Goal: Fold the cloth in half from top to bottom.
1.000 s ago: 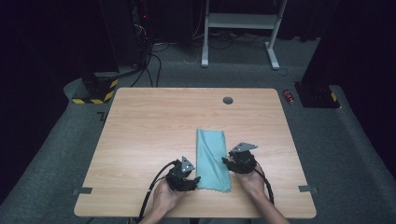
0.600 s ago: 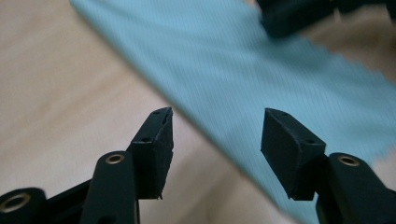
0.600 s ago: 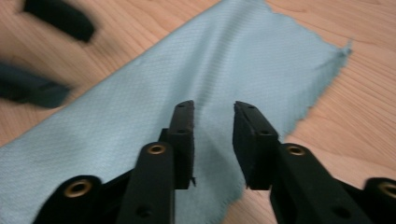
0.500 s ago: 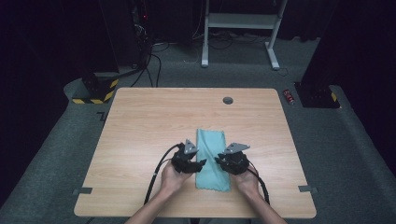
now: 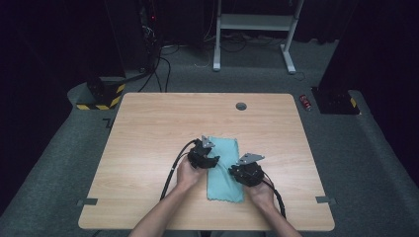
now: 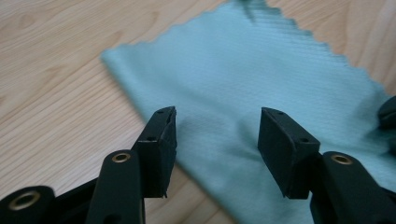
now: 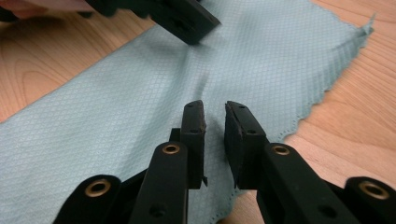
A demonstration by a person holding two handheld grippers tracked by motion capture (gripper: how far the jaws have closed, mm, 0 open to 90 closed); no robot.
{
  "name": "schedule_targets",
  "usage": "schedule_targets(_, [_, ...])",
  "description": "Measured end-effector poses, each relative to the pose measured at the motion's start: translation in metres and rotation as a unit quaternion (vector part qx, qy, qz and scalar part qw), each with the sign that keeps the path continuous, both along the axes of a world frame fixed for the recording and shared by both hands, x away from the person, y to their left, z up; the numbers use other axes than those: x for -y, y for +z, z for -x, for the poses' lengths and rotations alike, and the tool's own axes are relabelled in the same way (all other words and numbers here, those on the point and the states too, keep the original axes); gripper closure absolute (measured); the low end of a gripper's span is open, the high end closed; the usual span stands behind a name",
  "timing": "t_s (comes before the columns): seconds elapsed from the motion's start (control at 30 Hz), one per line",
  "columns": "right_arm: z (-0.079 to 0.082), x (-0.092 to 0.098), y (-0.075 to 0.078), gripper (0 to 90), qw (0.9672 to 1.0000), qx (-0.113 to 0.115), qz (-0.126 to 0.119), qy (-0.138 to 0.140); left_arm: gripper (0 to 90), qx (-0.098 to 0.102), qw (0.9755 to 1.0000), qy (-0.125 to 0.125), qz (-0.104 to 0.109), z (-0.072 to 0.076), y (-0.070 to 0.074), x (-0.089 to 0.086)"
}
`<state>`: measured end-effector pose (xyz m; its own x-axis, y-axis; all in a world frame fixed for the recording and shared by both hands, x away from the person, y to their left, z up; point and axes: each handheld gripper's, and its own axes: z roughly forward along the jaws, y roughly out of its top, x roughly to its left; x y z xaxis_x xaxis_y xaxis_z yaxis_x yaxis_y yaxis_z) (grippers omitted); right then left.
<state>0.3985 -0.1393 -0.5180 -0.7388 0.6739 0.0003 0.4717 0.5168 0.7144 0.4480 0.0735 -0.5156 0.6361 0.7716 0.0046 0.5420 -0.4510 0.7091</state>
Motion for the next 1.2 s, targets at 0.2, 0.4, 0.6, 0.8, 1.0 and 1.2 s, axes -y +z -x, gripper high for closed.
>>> schedule_targets(0.2, [0.008,-0.001,0.006,75.1,0.9999,0.005,-0.009,0.01,46.0,0.003,0.9998,-0.014,0.015,0.018,0.004,0.0])
schedule_targets(0.4, [0.006,-0.001,0.001,72.5,0.9999,-0.001,0.008,0.011,46.1,0.011,0.9999,-0.011,-0.006,0.047,-0.002,-0.007])
schedule_targets(0.6, [0.005,0.0,0.005,69.3,1.0,0.005,0.006,-0.003,45.7,0.008,0.9992,-0.014,-0.037,0.063,0.003,-0.018])
schedule_targets(0.8, [0.005,-0.016,0.004,67.3,0.9999,-0.002,-0.002,0.014,44.0,-0.002,0.9991,-0.035,-0.021,0.084,0.001,-0.013])
schedule_targets(1.0, [0.009,-0.009,0.003,64.8,0.9999,0.003,0.014,0.002,43.8,0.001,0.9997,-0.022,-0.007,0.096,-0.001,-0.025])
schedule_targets(1.2, [0.032,0.003,0.014,59.0,0.9998,0.021,-0.004,0.007,43.0,-0.005,0.9992,-0.03,0.025,0.111,0.004,-0.029])
